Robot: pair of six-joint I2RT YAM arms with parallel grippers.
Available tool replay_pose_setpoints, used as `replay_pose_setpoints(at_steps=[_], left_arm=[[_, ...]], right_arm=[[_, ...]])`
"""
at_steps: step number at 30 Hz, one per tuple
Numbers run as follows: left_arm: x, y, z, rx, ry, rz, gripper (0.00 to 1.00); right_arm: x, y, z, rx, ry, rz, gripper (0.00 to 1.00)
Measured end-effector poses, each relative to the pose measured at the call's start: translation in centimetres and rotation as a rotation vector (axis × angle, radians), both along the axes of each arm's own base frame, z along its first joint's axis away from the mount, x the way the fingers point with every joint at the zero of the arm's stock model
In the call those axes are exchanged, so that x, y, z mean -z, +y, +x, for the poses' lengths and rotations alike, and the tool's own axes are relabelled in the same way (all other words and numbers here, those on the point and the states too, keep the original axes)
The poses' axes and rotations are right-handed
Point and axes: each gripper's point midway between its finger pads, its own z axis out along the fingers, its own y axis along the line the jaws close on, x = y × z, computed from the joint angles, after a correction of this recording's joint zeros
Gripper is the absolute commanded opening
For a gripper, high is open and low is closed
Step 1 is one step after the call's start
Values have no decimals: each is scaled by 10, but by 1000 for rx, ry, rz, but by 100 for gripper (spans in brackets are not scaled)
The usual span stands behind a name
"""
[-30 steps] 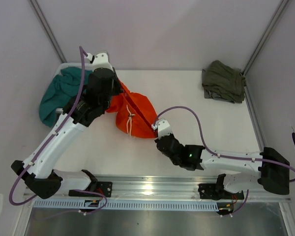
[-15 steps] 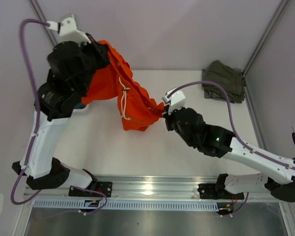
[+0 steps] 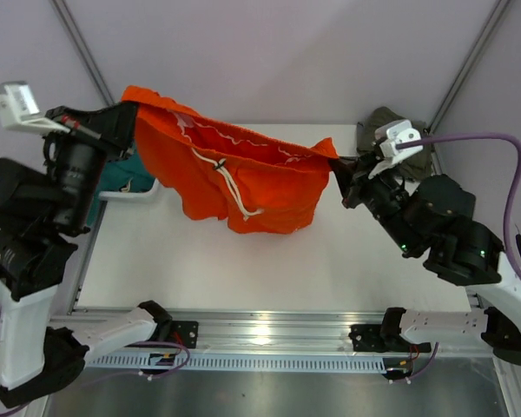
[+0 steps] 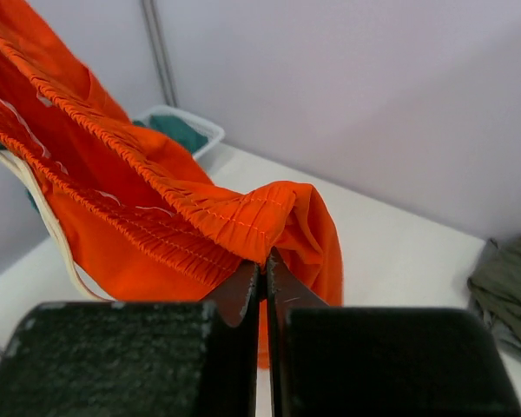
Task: Fold and stack the shorts
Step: Flatten the shorts out
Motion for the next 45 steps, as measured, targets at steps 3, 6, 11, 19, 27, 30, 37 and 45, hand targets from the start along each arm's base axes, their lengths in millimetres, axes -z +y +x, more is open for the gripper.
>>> replay_pose_setpoints(at_steps=[3, 6, 11, 19, 27, 30, 37, 45], left_arm=[[-9, 10, -22, 28, -57, -36, 0], [-15, 20, -37, 32, -98, -63, 0], [-13, 23, -33, 7, -93, -68, 0], [18, -3, 23, -62, 5, -4, 0], [82, -30, 126, -107, 177, 88, 0], [115, -36, 163, -116, 261, 120, 0], [68, -29, 165, -117, 182, 85, 0], [-28, -22, 150, -65, -36, -6, 0]], right_arm=[[-18, 3, -16, -67, -33, 26, 0], [-26, 8, -26, -119, -56, 24, 0], [-28, 9, -18, -79, -80, -23, 0], [-4, -13, 64, 124, -24, -110, 0], [51, -51, 175, 159, 192, -16, 0], [60, -54, 200, 138, 248, 26, 0], [-19, -44, 213, 38, 125, 111, 0], [-83, -44, 219, -61, -20, 200, 0]])
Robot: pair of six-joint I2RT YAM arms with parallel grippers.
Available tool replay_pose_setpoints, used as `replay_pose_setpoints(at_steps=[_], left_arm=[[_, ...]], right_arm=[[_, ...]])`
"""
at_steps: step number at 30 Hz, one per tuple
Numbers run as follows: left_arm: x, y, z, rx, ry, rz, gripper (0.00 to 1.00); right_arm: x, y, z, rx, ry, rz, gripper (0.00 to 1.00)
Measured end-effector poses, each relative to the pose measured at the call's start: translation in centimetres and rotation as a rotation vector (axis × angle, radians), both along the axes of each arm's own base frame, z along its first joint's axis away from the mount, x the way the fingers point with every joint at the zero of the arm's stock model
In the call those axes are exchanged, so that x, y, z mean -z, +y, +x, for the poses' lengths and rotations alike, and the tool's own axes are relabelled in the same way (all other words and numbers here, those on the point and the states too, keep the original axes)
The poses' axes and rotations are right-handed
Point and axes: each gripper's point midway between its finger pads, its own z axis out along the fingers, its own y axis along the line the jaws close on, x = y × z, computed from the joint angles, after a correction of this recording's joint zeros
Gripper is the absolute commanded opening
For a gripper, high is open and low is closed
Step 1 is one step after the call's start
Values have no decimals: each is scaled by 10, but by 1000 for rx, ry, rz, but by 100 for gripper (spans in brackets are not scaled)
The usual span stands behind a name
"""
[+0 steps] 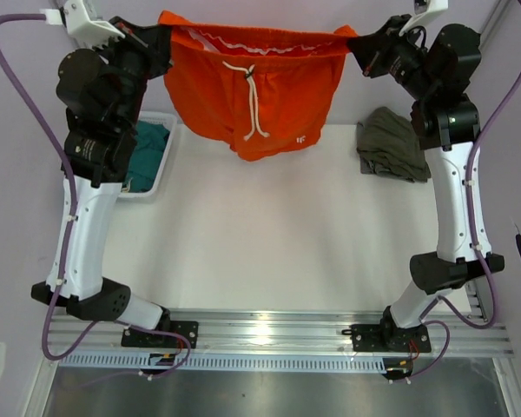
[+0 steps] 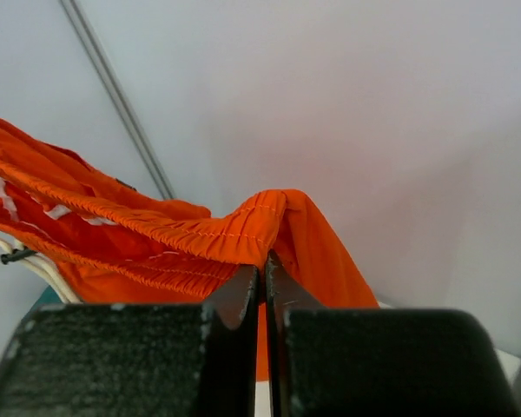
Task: Fold and stack the shorts
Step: Flatten the shorts out
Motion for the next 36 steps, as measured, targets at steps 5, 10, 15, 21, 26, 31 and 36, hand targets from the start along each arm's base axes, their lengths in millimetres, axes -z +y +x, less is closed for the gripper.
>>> replay_pose_setpoints(at_steps=[5, 10, 15, 21, 26, 31, 36], left_arm=[[52, -2, 10, 7, 92, 31, 0], [96, 1, -2, 14, 170, 47, 0], [78, 5, -24, 34, 121, 22, 0], [58, 6, -41, 55, 55, 7, 0], [58, 5, -38, 56, 57, 9, 0], [70, 1, -14, 47, 89, 14, 0], [93, 0, 38, 25, 158, 11, 0]], right_arm=[[33, 3, 1, -28, 67, -7, 0], [61, 0, -25, -47, 130, -16, 0], [40, -4, -58, -62, 70, -7, 0], [19, -5, -75, -75, 10, 2, 0], [24, -3, -65, -75, 27, 1, 0], [43, 0, -35, -64, 82, 1, 0], [70, 1, 18, -44, 158, 3, 0]])
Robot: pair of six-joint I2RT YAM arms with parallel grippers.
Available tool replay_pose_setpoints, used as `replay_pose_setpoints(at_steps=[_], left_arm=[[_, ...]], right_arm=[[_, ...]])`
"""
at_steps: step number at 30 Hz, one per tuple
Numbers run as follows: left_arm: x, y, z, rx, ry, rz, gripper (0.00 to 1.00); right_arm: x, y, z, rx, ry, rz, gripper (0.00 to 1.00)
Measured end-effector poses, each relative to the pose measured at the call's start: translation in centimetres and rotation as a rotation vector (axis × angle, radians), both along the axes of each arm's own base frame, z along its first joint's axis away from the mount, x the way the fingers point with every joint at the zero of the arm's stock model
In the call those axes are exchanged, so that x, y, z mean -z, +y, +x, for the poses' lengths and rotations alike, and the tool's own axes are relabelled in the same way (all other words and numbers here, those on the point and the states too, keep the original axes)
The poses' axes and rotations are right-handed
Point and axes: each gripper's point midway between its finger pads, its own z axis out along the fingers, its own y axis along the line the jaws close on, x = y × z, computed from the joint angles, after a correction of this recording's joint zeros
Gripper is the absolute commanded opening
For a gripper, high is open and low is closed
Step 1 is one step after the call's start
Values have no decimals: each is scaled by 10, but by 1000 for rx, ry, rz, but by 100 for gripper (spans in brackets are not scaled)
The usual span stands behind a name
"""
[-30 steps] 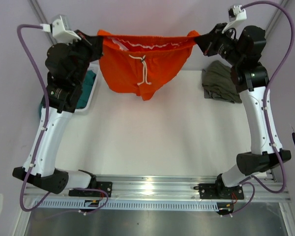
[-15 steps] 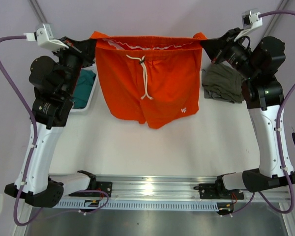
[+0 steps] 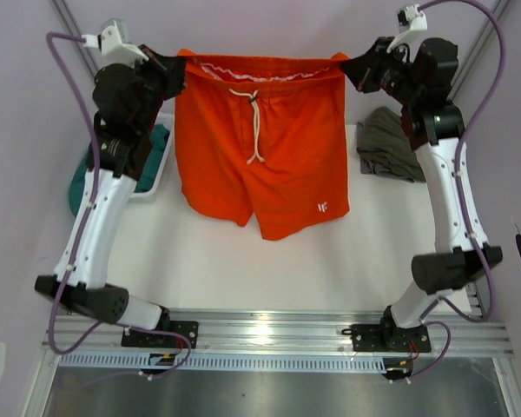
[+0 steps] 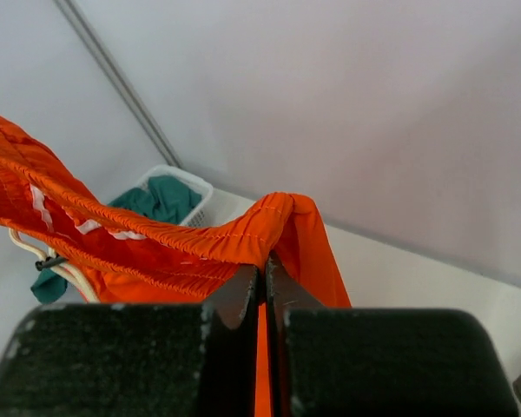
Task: Fold and stack the shorts
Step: Flatten the shorts out
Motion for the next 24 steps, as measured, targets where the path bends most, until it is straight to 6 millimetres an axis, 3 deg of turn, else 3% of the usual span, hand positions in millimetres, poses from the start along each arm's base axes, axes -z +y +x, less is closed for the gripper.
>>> replay_pose_setpoints(at_steps=[4, 9, 12, 15, 18, 19, 20, 21, 24], left_arm=[[10, 0, 53, -12, 40, -4, 0], [1, 2, 107, 34, 23, -53, 0], [5, 2, 119, 67, 26, -72, 0], [19, -1, 113, 94, 23, -92, 0], [67, -2, 85, 120, 47, -124, 0], [95, -1, 71, 121, 83, -133, 0], [137, 3, 49, 116, 123, -141, 0], [154, 3, 41, 117, 147, -145, 0], [235, 7, -12, 107, 243, -154, 0]], right_arm=[[-2, -1, 48, 9, 2, 24, 0], [-11, -8, 91, -5, -33, 109, 0], [-9, -11, 98, -29, -29, 156, 0], [4, -13, 98, -50, -14, 182, 0], [57, -15, 76, -60, 69, 212, 0], [81, -14, 65, -60, 111, 221, 0], [98, -15, 55, -59, 120, 224, 0], [125, -15, 39, -60, 167, 231, 0], [208, -18, -21, -31, 277, 246, 0]])
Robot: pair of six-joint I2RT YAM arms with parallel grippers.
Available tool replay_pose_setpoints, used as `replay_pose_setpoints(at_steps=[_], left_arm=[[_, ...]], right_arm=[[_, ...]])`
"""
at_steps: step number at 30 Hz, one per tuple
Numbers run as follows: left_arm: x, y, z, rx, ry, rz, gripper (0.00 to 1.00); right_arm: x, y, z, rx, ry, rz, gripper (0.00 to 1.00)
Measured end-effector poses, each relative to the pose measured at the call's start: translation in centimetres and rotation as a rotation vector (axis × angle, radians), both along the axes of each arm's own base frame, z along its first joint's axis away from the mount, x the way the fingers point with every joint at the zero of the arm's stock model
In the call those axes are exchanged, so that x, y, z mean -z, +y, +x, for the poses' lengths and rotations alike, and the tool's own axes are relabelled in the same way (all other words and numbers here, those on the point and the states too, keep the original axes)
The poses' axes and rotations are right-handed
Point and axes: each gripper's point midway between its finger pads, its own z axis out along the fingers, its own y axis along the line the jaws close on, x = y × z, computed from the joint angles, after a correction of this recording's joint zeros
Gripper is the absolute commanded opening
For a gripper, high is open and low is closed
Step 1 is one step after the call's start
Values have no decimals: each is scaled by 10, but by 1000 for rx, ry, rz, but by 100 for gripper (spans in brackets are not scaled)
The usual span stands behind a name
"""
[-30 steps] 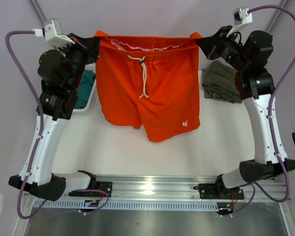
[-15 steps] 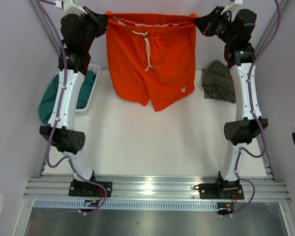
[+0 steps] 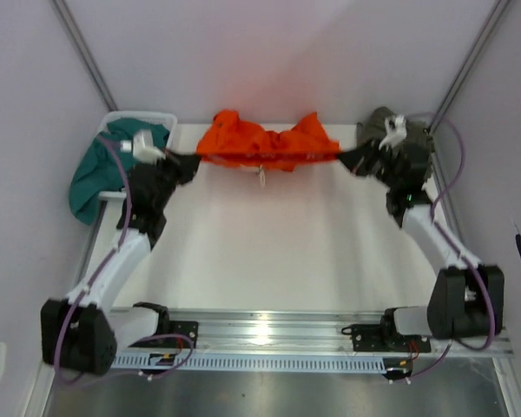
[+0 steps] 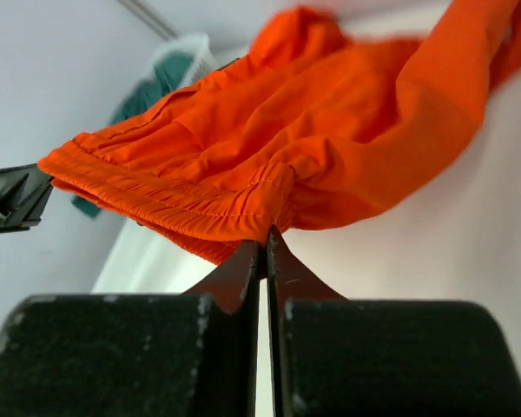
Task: Fold and stack the shorts
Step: Flatten the shorts out
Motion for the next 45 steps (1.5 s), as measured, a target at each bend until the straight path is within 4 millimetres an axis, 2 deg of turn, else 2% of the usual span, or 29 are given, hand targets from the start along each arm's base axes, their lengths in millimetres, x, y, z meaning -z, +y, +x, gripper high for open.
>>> replay_pose_setpoints(at_steps=[2, 4, 5, 6, 10, 13, 15, 17, 20, 23, 24, 25, 26, 29, 31, 32, 35, 38, 39, 43, 45], left_arm=[[37, 1, -35, 0, 32, 5, 0], [54, 4, -63, -2, 31, 3, 0], [56, 7, -77, -7, 19, 0, 0], [54, 10, -89, -10, -3, -5, 0], [27, 16, -127, -7, -113, -27, 4], [14, 19, -155, 3, -179, -41, 8], [15, 28, -164, -31, -193, -41, 9], [21, 39, -173, -80, -186, -32, 9], [27, 44, -175, -104, -163, -14, 0], [29, 44, -170, -105, -110, 19, 1], [27, 42, -166, -99, -97, 27, 4], [26, 40, -163, -89, -82, 33, 18], [24, 37, -158, -75, -72, 39, 25], [30, 21, -143, 0, -28, 66, 39], [41, 8, -135, 57, 23, 85, 43], [50, -1, -132, 91, 62, 105, 50], [71, -41, -133, 233, 133, 173, 63], [88, -80, -144, 378, 164, 237, 66], [91, -92, -147, 423, 164, 252, 66], [91, -142, -151, 585, 117, 321, 70], [92, -172, -156, 675, 85, 363, 72]], right_arm=[[44, 0, -40, 13, 62, -10, 0], [63, 3, -73, 16, 76, -26, 0], [64, 5, -91, 19, 57, -43, 0], [61, 6, -103, 19, 34, -54, 0], [8, 5, -157, 48, -175, -82, 0], [-12, 0, -193, 53, -252, -77, 0], [-11, -8, -208, 83, -264, -80, 0], [6, -21, -216, 133, -233, -103, 0], [25, -25, -219, 145, -172, -141, 0], [44, -24, -213, 145, -93, -189, 0], [48, -22, -208, 142, -69, -205, 0], [50, -20, -204, 138, -45, -219, 0], [52, -18, -199, 135, -25, -232, 0], [54, -12, -187, 123, 20, -260, 0], [55, -9, -181, 118, 43, -275, 0], [58, -8, -178, 118, 57, -283, 0], [66, -9, -172, 134, 103, -310, 1], [71, -13, -160, 173, 164, -348, 4], [73, -14, -153, 184, 193, -364, 0], [81, -21, -128, 236, 275, -397, 0], [92, -33, -125, 275, 325, -407, 0]])
